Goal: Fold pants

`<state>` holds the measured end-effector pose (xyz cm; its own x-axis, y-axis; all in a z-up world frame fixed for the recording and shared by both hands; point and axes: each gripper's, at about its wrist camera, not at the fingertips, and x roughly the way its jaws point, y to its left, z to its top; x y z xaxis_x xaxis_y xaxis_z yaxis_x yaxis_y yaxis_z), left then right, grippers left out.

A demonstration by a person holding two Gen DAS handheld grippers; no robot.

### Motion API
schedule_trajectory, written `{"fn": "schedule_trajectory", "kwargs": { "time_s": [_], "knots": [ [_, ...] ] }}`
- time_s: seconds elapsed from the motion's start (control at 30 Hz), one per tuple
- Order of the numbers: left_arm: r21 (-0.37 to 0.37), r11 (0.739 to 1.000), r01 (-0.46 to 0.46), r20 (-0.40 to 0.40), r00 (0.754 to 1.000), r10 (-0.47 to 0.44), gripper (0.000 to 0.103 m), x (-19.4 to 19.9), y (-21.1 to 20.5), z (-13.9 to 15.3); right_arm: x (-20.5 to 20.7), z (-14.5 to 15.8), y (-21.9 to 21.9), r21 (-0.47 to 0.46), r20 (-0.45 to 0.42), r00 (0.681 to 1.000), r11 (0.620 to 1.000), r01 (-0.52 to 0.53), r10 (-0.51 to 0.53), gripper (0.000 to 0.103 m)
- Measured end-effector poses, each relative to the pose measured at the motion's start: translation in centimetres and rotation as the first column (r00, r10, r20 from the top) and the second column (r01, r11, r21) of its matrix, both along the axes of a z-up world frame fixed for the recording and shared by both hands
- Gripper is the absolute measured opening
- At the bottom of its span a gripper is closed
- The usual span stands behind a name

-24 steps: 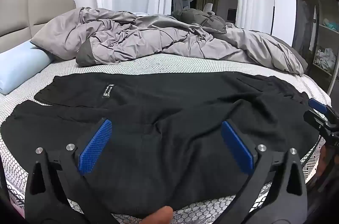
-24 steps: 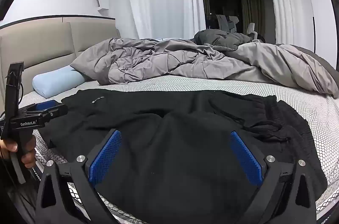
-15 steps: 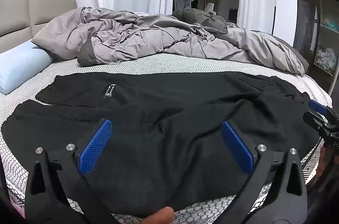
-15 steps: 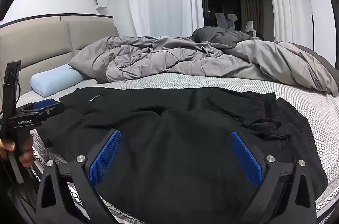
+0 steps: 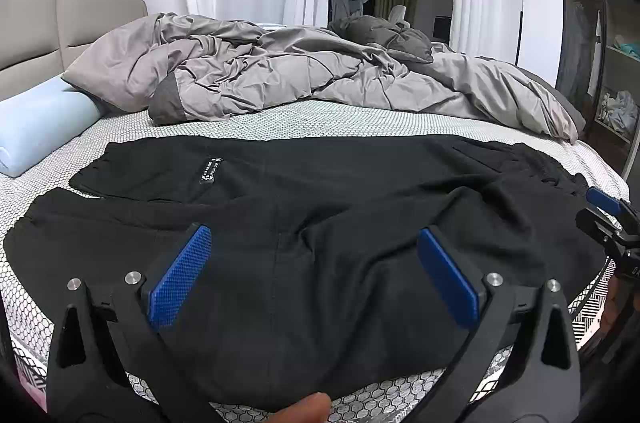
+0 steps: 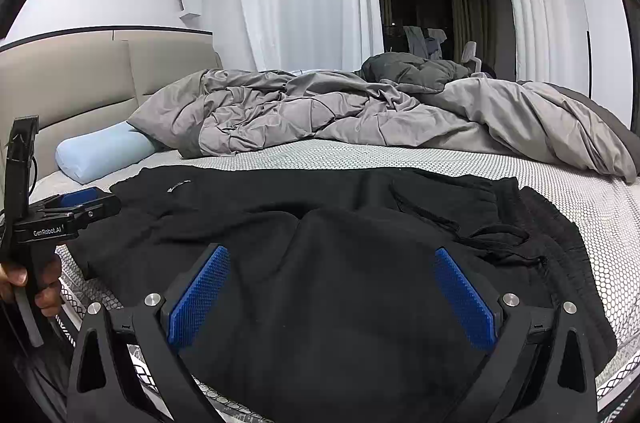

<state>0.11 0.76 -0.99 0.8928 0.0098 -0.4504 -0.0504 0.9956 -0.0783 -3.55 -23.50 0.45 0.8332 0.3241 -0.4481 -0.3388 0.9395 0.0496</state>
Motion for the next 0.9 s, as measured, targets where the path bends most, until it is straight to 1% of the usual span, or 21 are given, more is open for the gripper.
{"fn": "schedule_trajectory", "kwargs": {
  "time_s": [0.17, 0.2, 0.4, 0.43, 0.8, 0.9],
  "knots": [
    [0.002, 1.0, -0.002, 0.006, 1.0, 0.002, 0.103, -0.2, 0.2, -0.2, -0.1, 0.0, 0.2, -0.008, -0.001, 1.0, 1.0, -0.001, 0.001, 0.103],
    [0.0, 1.0, 0.003, 0.0, 1.0, -0.003, 0.103, 0.0, 0.0, 0.4, -0.1, 0.0, 0.1, -0.008, -0.001, 1.0, 1.0, -0.003, 0.003, 0.103],
    [0.0, 1.0, 0.003, 0.002, 1.0, -0.003, 0.103, 0.2, 0.4, 0.1, -0.1, -0.2, 0.1, -0.011, 0.0, 1.0, 1.0, -0.002, 0.002, 0.103],
    [-0.001, 1.0, 0.003, 0.0, 1.0, -0.003, 0.103, 0.0, 0.2, 0.5, 0.0, -0.2, 0.1, -0.012, 0.0, 1.0, 1.0, -0.002, 0.002, 0.103],
    [-0.002, 1.0, -0.001, 0.002, 1.0, 0.001, 0.103, 0.3, 1.1, 0.2, 0.0, -0.2, 0.2, -0.016, -0.004, 1.0, 1.0, 0.004, -0.004, 0.103],
    [0.002, 1.0, 0.003, 0.002, 1.0, -0.003, 0.103, 0.0, 0.2, 0.5, 0.0, -0.2, 0.2, -0.017, -0.004, 1.0, 1.0, 0.004, -0.004, 0.103]
  ]
}}
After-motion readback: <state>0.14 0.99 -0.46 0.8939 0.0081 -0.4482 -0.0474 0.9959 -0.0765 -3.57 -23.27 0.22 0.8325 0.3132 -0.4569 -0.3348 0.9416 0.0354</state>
